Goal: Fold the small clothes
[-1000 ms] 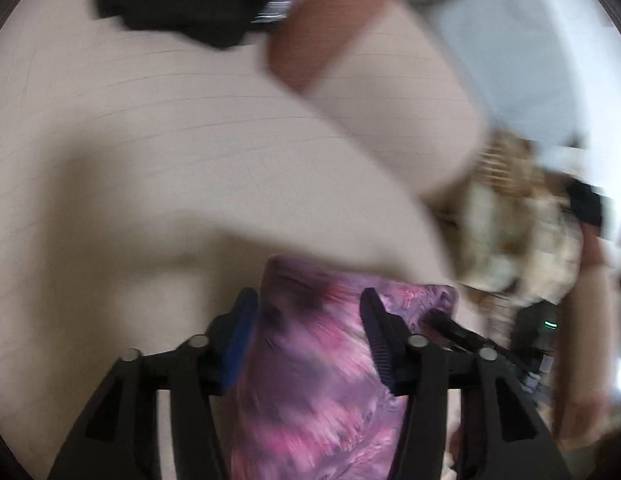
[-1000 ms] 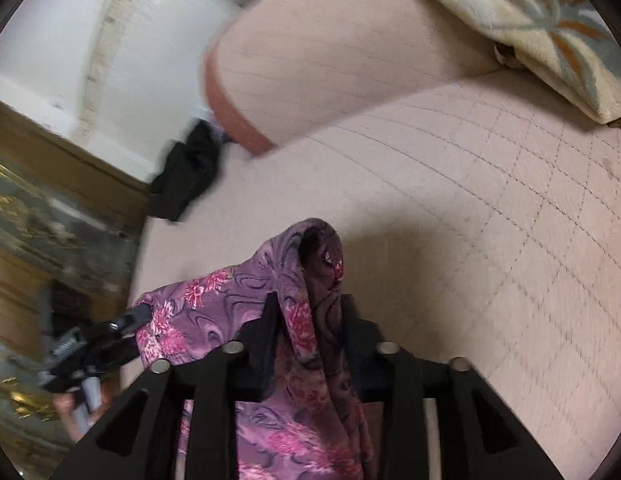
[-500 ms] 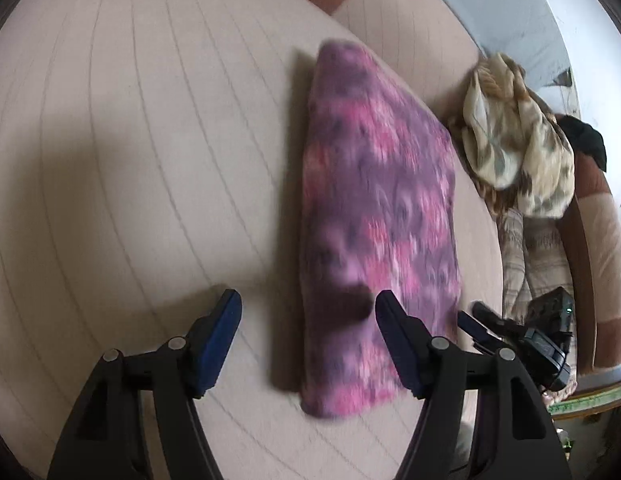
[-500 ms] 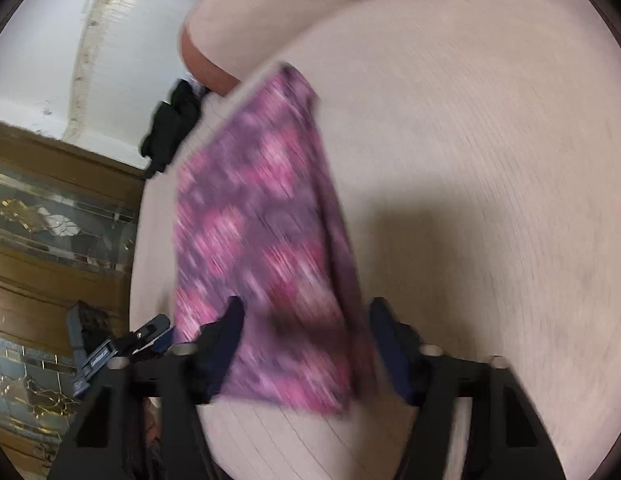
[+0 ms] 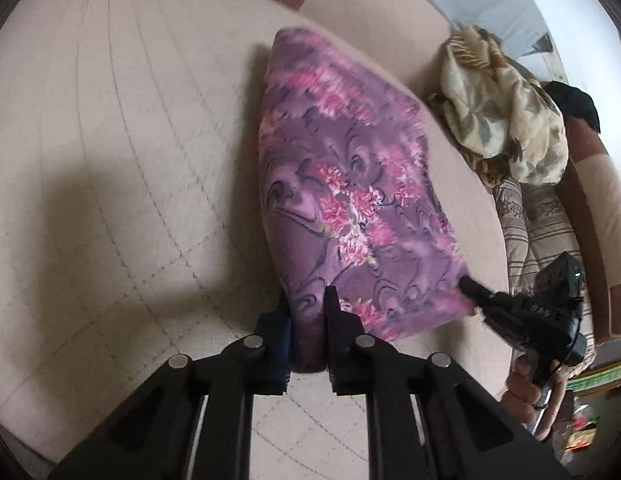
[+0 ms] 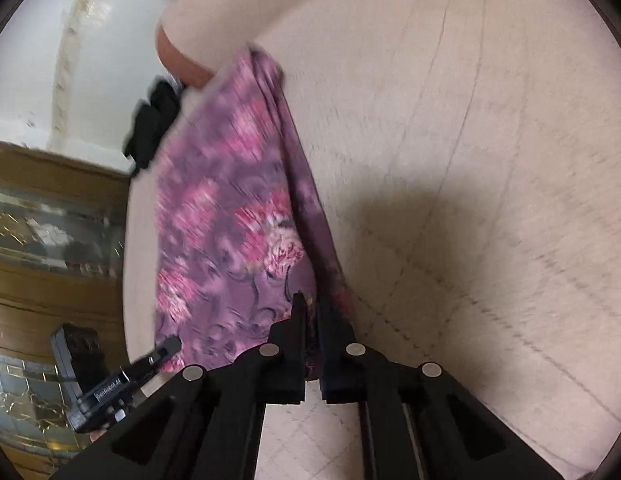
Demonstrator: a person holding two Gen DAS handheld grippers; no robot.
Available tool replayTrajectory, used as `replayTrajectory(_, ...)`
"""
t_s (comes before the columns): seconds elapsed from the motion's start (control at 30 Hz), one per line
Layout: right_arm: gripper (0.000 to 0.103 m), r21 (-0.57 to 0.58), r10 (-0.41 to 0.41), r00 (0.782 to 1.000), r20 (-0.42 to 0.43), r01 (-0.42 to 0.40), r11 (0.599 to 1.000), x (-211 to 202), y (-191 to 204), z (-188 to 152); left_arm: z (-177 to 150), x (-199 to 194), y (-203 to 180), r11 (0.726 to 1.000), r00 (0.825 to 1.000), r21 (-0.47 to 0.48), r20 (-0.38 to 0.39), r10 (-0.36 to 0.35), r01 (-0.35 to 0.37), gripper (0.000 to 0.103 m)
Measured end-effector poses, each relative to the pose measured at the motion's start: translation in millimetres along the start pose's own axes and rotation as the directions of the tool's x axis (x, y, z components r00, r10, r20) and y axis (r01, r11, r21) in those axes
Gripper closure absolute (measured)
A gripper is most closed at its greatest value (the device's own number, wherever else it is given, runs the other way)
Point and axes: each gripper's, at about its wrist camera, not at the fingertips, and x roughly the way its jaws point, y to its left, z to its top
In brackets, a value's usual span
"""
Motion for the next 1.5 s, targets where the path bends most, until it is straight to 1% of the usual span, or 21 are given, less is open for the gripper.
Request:
replayTrajectory(0.03, 0.098, -0.015, -0.005, 1.0, 0.021, 0.006, 1.0, -3, 2, 1, -1, 3, -4, 0.999, 1.0, 0.03, -0.001, 0.027, -0.027, 0.09)
replayTrajectory(0.1, 0.098, -0.046, -0.066, 0.998, -0.012, 0.065, 0.997, 9, 0, 0, -6, 18, -8, 0.991, 0.993, 0.076, -0.023, 0.112, -0.11, 0.089)
replayTrajectory(0.13, 0.098, -0.047, -0.079, 0.995, -0.064, 0.076, 0.996, 22, -5, -2, -8, 23, -7, 0.988, 0.99, 0.081, -0.027, 0.136, -0.133, 0.084)
replayTrajectory(0.2, 0.097, -0.06, -0.085, 0.995, -0.057, 0.082, 0.995, 26, -7, -6, -9, 14, -5, 0.989, 0.99, 0.058, -0.007, 0.14, -0.139, 0.072)
replayTrajectory(0.23, 0.09, -0.052, -0.077, 0.996, -0.045, 0.075, 0.996, 21, -7, -6, -10, 7, -4, 0.992, 0.993, 0.046, -0.002, 0.122, -0.122, 0.065)
replayTrajectory(0.27, 0.073, -0.036, -0.079, 0.997, -0.028, 0.078, 0.996, 14, -7, -7, -11, 1, -3, 0.993, 0.994, 0.043, 0.005, 0.106, -0.106, 0.06)
replayTrajectory(0.33, 0.046, -0.006, -0.073, 0.997, 0.037, 0.073, 0.997, -6, -11, -9, -13, -7, 2, 0.994, 0.995, 0.041, 0.012, 0.099, -0.099, 0.059)
replayTrajectory(0.4, 0.046, 0.012, -0.06, 0.997, 0.04, 0.06, 0.998, -13, -17, -12, -13, -8, 9, 0.995, 0.995, 0.022, 0.005, 0.102, -0.102, 0.059)
replayTrajectory(0.6, 0.05, 0.083, 0.046, 0.998, -0.051, -0.041, 0.996, 2, -33, -18, -9, 9, 22, 0.998, 0.999, -0.051, -0.044, 0.026, -0.028, 0.059)
replayTrajectory(0.7, 0.069, 0.095, 0.059, 0.995, -0.084, -0.05, 0.994, 23, -28, -18, -8, 17, 19, 0.999, 0.999, -0.046, -0.032, 0.02, -0.021, 0.059)
replayTrajectory(0.73, 0.081, 0.094, 0.047, 0.995, -0.091, -0.039, 0.995, 27, -28, -16, -7, 17, 18, 0.999, 0.999, -0.04, -0.033, 0.02, -0.021, 0.06)
replayTrajectory(0.8, 0.088, 0.078, 0.035, 0.993, -0.11, -0.026, 0.997, 33, -28, -13, -4, 19, 17, 0.999, 0.999, -0.035, -0.041, 0.01, -0.012, 0.082)
replayTrajectory(0.87, 0.091, 0.074, 0.043, 0.993, -0.112, -0.035, 0.997, 31, -30, -11, -2, 14, 20, 0.999, 0.999, -0.045, -0.05, -0.013, 0.01, 0.09)
replayTrajectory(1.07, 0.093, 0.075, 0.104, 0.993, -0.062, -0.099, 0.992, -2, -16, -25, 7, -49, 24, 0.992, 0.993, -0.027, -0.005, -0.12, 0.12, 0.092)
replayTrajectory(1.17, 0.093, 0.044, 0.111, 0.989, -0.095, -0.107, 0.993, -8, -4, -48, 0, -57, 31, 0.998, 0.998, -0.015, -0.003, -0.061, 0.061, 0.092)
replayTrajectory(1.23, 0.093, 0.036, 0.093, 0.991, -0.099, -0.09, 0.995, -4, -1, -64, -7, -43, 39, 1.0, 0.999, -0.004, -0.036, -0.027, 0.027, 0.09)
replayTrajectory(1.3, 0.092, 0.028, 0.049, 0.994, -0.096, -0.047, 0.999, 6, -4, -70, -14, -26, 54, 0.998, 0.996, -0.054, -0.083, 0.025, -0.029, 0.087)
replayTrajectory(1.37, 0.088, 0.083, 0.041, 0.994, -0.097, -0.033, 0.996, 16, -14, -74, -18, -25, 58, 0.996, 0.996, -0.072, -0.075, 0.046, -0.051, 0.07)
replayTrajectory(1.4, 0.087, 0.115, 0.062, 0.994, -0.089, -0.051, 0.992, 16, -19, -75, -20, -29, 57, 0.996, 0.997, -0.073, -0.064, 0.047, -0.052, 0.068)
replayTrajectory(1.43, 0.079, 0.127, 0.073, 0.994, -0.082, -0.062, 0.99, 13, -20, -76, -21, -33, 55, 0.997, 0.998, -0.065, -0.063, 0.031, -0.035, 0.067)
replayTrajectory(1.5, 0.068, 0.085, 0.041, 0.997, -0.067, -0.035, 0.996, 4, -16, -76, -22, -41, 51, 0.999, 0.999, -0.04, -0.05, 0.017, -0.019, 0.064)
